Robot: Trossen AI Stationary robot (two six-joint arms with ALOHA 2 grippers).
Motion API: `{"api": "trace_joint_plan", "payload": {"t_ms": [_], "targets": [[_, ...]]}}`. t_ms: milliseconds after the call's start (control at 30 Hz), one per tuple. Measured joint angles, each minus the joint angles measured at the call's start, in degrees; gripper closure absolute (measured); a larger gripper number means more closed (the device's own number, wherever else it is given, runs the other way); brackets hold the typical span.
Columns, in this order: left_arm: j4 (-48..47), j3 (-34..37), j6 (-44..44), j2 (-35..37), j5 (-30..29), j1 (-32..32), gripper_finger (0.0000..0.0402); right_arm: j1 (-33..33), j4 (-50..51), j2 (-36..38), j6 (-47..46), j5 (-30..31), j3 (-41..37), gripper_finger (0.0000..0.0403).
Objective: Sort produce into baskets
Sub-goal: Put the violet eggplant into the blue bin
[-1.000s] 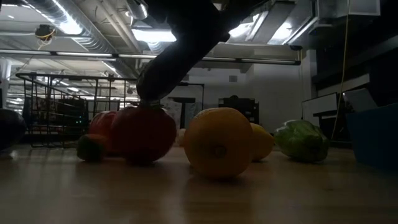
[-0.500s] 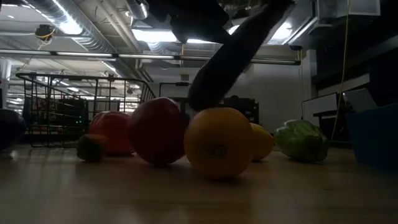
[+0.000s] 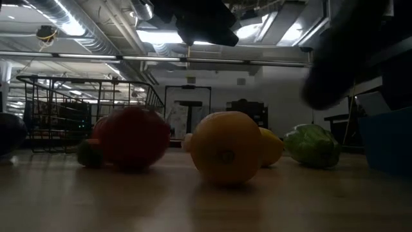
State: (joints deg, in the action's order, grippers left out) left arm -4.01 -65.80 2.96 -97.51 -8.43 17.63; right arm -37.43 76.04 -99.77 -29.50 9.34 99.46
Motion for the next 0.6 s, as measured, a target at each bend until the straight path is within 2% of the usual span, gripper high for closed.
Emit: {"api": "trace_joint_plan", "payload": {"t_ms": [467, 600], "targets": [[0.0, 0.0, 0.0, 0.0, 0.0, 0.0, 0.0180, -13.1, 6.4, 0.0, -25.9, 1.3, 0.0, 0.0349], [0.0, 0.0, 0.0, 0.0, 0.0, 0.0, 0.0180, -16.2, 7.1, 0.0, -30.8, 2.0, 0.0, 0.0349]]}}
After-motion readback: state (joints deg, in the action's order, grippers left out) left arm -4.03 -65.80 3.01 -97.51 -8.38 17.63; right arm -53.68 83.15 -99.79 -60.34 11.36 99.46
